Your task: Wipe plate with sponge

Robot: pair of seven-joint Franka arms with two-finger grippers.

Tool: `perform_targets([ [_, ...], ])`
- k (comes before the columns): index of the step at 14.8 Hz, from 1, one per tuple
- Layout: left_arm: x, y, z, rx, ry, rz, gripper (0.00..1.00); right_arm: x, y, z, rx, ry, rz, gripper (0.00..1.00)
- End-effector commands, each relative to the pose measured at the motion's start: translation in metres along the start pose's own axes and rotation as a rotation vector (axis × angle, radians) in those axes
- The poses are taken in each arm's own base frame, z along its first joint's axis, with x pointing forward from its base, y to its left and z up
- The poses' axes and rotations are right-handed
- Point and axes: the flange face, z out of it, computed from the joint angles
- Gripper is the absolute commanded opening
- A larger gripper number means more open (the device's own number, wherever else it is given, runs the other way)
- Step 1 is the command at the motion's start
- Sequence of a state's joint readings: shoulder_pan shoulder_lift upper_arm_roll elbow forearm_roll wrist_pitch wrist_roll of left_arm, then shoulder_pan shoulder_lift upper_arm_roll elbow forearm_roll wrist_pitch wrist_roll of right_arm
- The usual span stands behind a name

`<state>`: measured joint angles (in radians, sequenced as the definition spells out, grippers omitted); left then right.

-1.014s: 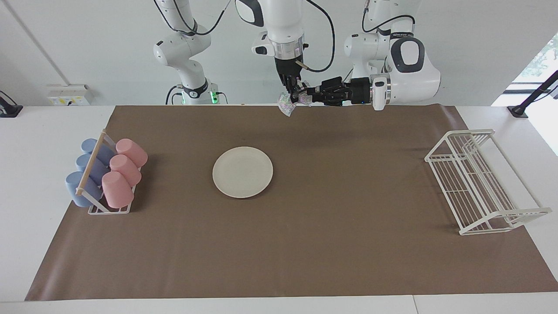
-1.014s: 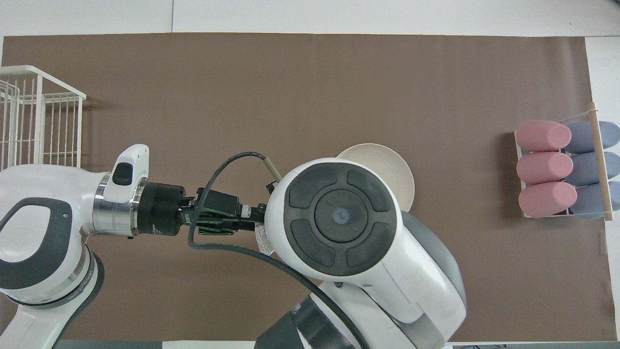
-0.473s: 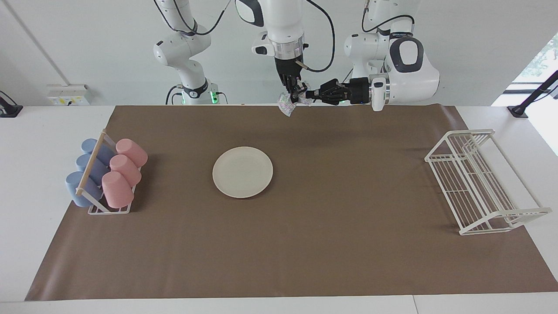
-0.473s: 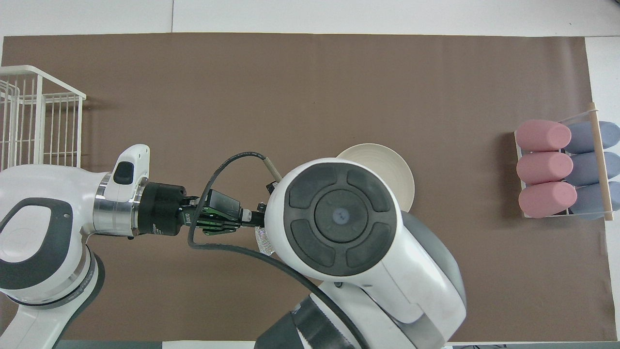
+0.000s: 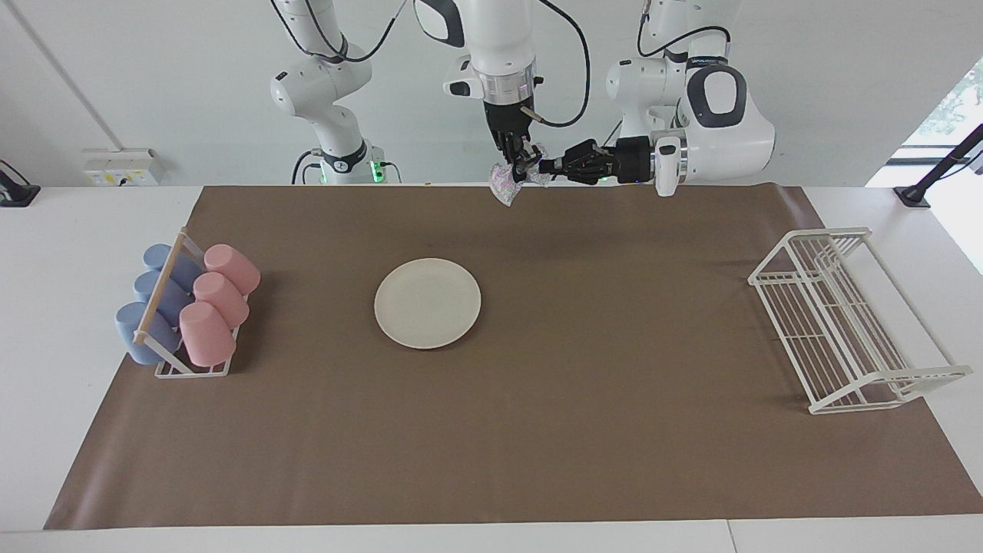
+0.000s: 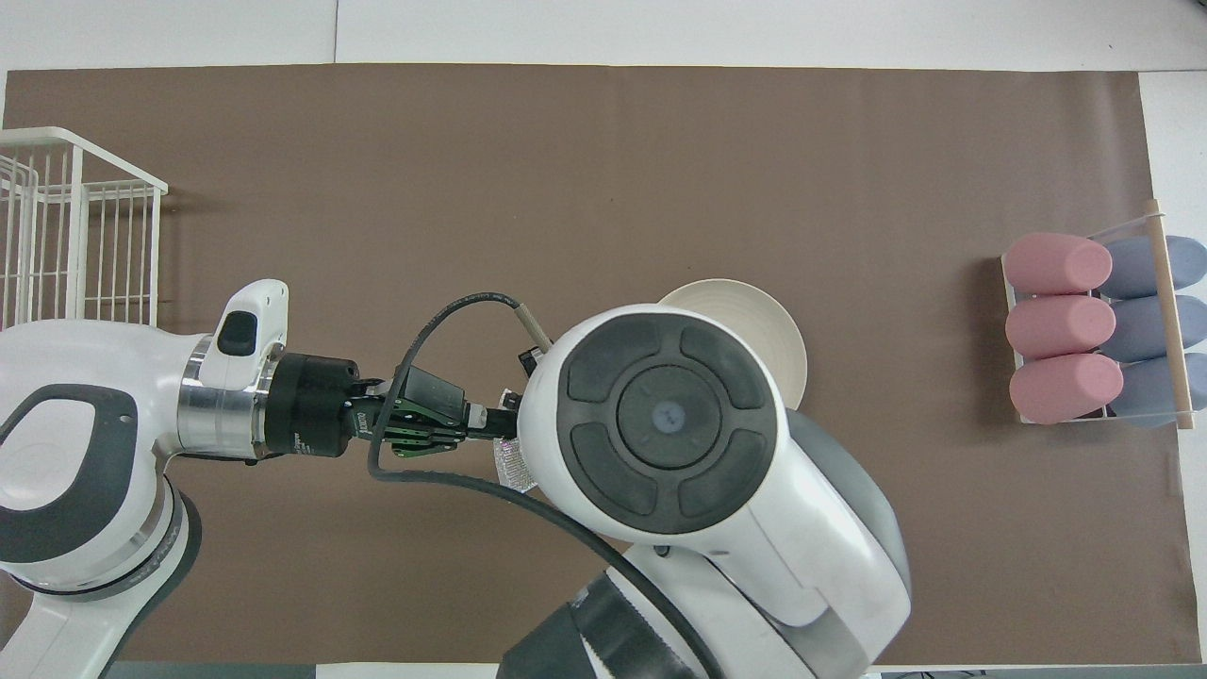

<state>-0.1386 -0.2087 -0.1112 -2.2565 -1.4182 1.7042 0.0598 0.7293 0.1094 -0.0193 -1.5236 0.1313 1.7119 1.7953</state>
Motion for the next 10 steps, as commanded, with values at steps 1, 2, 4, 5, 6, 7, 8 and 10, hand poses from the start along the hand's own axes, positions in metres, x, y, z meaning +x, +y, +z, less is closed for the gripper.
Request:
perform_targets([
  [1,-0.005,0.003,-0.003,0.007,0.016,-0.010,0.00,0.004,0.004,-0.001,0.003,0.005,-0.021,1.00],
  [2,-0.005,0.003,-0.003,0.006,0.016,-0.010,0.00,0.005,0.004,0.000,0.001,0.007,-0.042,1.00],
  [4,-0.005,0.003,-0.004,0.005,0.019,-0.012,0.00,0.019,0.004,0.004,-0.010,0.021,-0.173,1.00],
  [5,-0.005,0.003,-0.004,0.007,0.020,-0.012,0.00,0.032,0.006,0.004,-0.017,0.022,-0.271,1.00],
  [6,-0.004,0.003,-0.005,0.007,0.026,-0.014,0.00,0.041,0.008,0.002,-0.017,0.022,-0.345,1.00],
  [7,-0.003,0.002,-0.007,0.009,0.035,-0.021,0.00,0.053,0.008,-0.005,-0.008,0.023,-0.383,1.00],
  [8,0.000,0.001,-0.010,0.018,0.054,-0.027,0.00,0.067,0.008,-0.009,-0.005,0.024,-0.413,1.00],
  [10,0.006,-0.009,-0.019,0.117,0.099,-0.017,0.00,0.093,0.012,-0.013,-0.040,0.020,-0.519,1.00],
])
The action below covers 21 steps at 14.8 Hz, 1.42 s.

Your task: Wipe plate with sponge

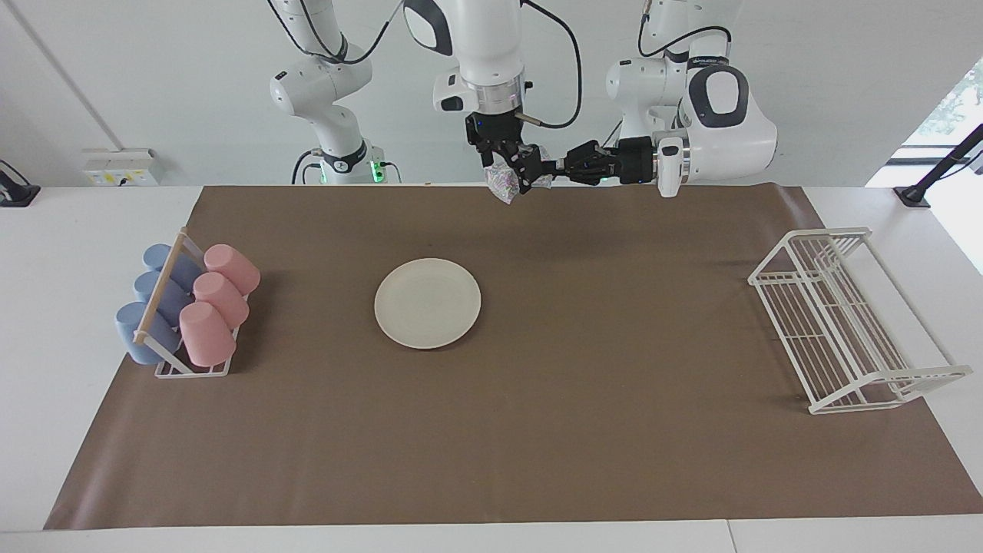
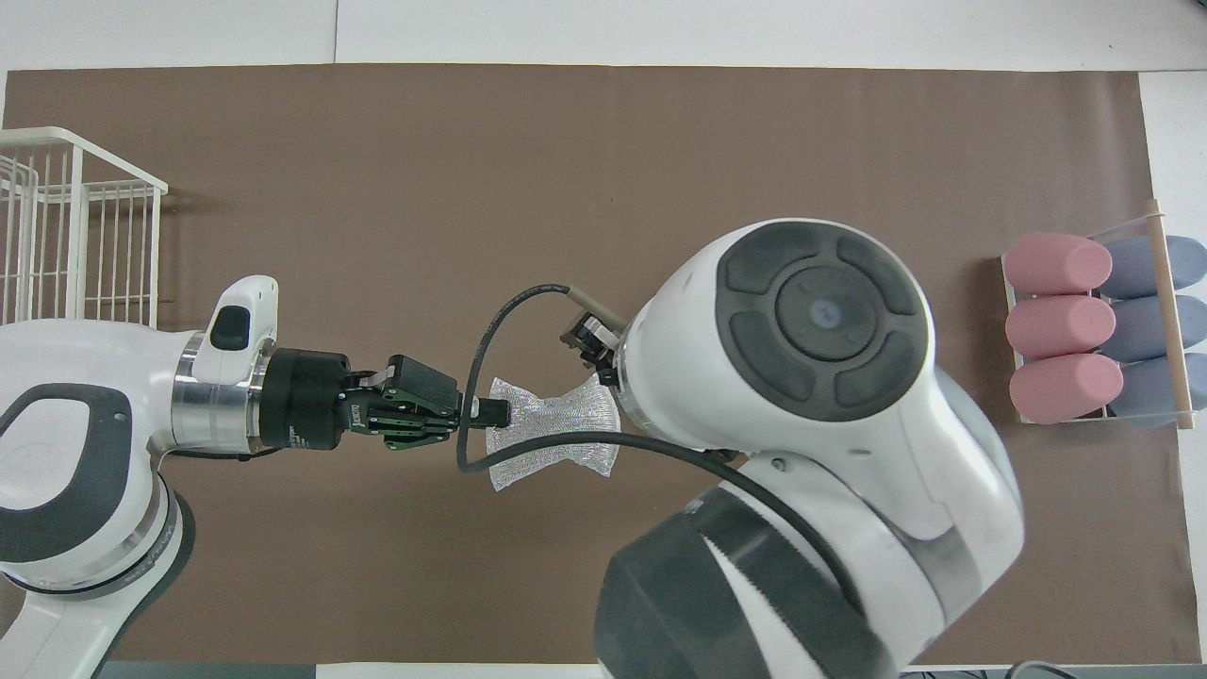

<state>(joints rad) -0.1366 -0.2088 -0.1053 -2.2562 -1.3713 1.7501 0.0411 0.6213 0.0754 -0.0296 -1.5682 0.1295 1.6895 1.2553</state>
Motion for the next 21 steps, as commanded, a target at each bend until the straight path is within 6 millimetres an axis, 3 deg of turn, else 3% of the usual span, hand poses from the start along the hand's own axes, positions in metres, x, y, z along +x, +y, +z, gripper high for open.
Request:
perform_targets([
  [1,0.005,-0.006,-0.015,0.126,0.072,0.007,0.00,0.027,0.031,-0.014,-0.028,0.005,-0.133,1.00],
  [3,0.014,-0.004,-0.023,0.238,0.127,0.004,0.00,0.070,0.057,-0.020,-0.062,-0.016,-0.191,1.00],
  [6,0.028,0.010,-0.032,0.483,0.212,-0.020,0.00,0.151,0.112,-0.044,-0.038,-0.010,-0.373,1.00],
  [8,0.038,0.020,-0.042,0.679,0.276,-0.020,0.00,0.184,0.146,-0.055,-0.039,-0.020,-0.499,1.00],
  [12,0.042,0.013,-0.047,1.071,0.389,0.007,0.00,0.207,0.174,-0.057,-0.058,-0.055,-0.519,1.00],
  [15,0.046,0.015,-0.045,1.344,0.396,0.037,0.00,0.213,0.179,-0.059,-0.059,-0.054,-0.565,1.00],
  [18,0.061,0.029,-0.026,1.634,0.428,-0.004,0.00,0.223,0.186,-0.061,-0.080,-0.039,-0.600,1.00],
  [21,0.071,0.031,-0.028,1.898,0.459,-0.035,0.00,0.226,0.190,-0.061,-0.094,-0.036,-0.623,1.00],
])
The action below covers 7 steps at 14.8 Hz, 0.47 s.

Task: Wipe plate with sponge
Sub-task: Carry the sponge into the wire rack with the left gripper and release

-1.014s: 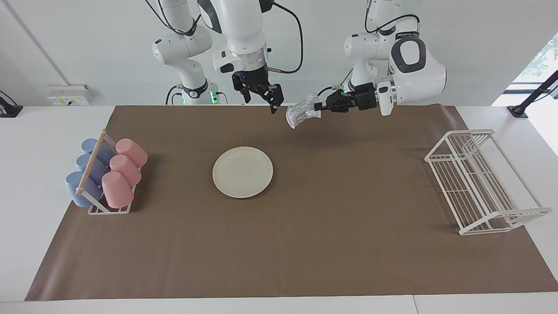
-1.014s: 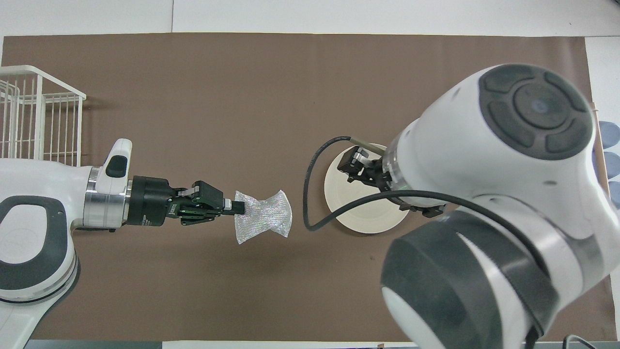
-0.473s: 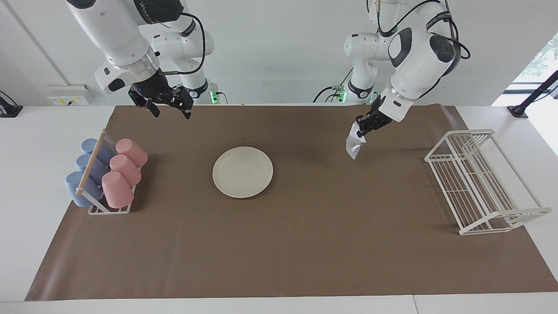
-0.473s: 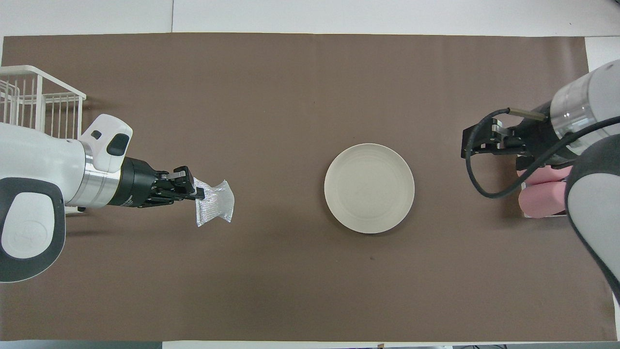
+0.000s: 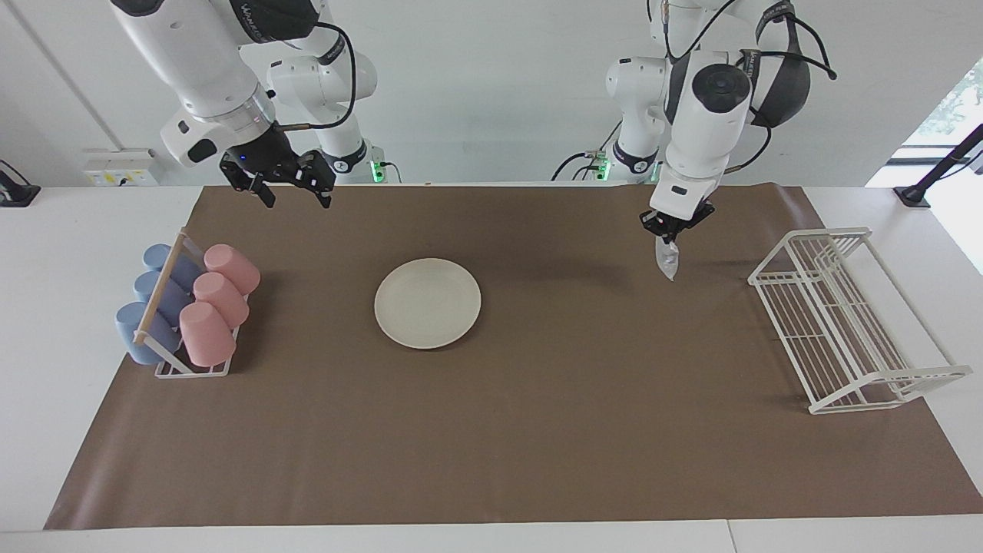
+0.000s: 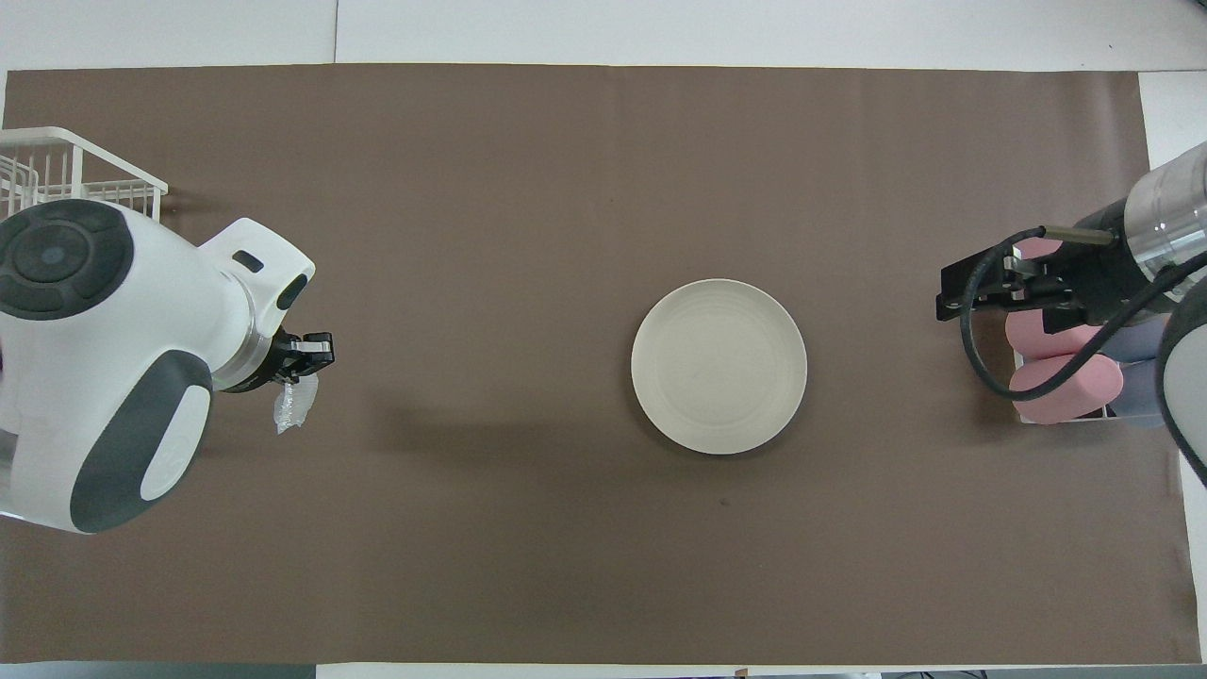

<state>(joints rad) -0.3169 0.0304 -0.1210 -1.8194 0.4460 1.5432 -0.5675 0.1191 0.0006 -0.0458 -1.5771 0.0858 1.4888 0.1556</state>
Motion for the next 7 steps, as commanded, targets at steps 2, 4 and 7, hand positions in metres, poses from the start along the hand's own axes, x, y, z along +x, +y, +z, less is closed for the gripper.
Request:
perform_targets([
  [2,0.025,-0.001,0.006,0.292,0.035,-0.019,0.00,-0.001,0.015,0.000,-0.023,-0.014,-0.019,1.00],
  [4,0.042,-0.007,0.020,0.448,0.076,-0.018,0.00,-0.001,0.019,-0.001,-0.023,-0.013,-0.014,1.00],
  [7,0.071,-0.005,0.048,0.664,0.146,0.009,0.00,0.001,0.032,-0.001,-0.023,-0.006,-0.045,1.00],
])
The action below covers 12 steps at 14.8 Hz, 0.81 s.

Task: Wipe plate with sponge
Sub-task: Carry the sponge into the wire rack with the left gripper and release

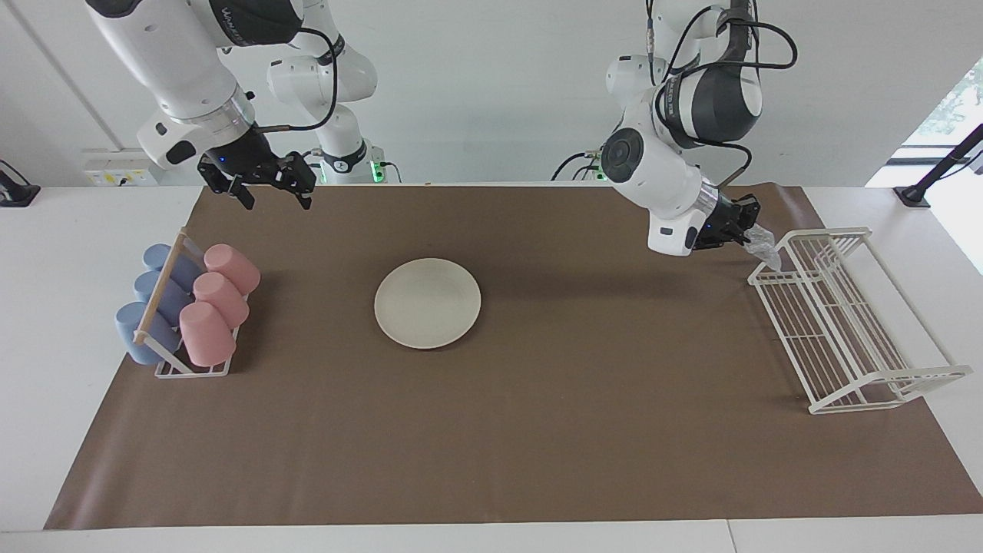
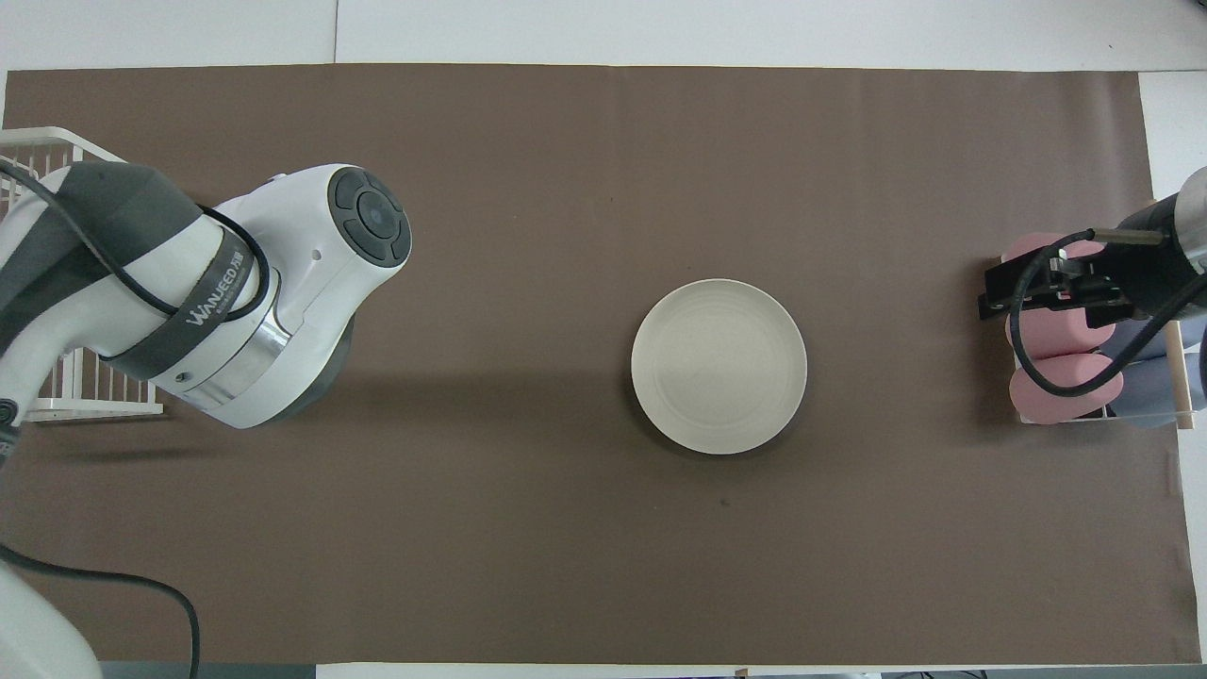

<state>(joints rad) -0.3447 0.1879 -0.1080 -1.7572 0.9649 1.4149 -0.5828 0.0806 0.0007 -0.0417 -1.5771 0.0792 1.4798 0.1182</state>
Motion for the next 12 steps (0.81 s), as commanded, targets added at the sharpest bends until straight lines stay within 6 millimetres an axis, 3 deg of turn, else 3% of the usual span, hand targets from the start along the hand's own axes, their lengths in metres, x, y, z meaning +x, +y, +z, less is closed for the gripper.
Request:
perform_targets([
  [1,0.030,0.017,0.032,0.188,0.027,0.011,0.00,0.002,0.018,-0.002,-0.017,0.012,-0.063,1.00],
  [3,0.054,0.015,0.059,0.195,0.021,-0.006,0.00,0.000,0.023,0.000,-0.020,-0.004,-0.057,1.00],
  [5,0.065,0.016,0.082,0.172,0.013,-0.010,0.00,-0.003,0.022,0.001,-0.045,-0.026,-0.047,1.00],
  [9,0.068,0.016,0.112,0.135,-0.009,-0.023,0.00,0.000,0.026,0.001,-0.046,-0.022,-0.038,1.00],
  [12,0.066,0.022,0.115,0.082,-0.027,-0.072,0.00,0.001,0.028,0.010,-0.047,-0.016,-0.035,1.00],
])
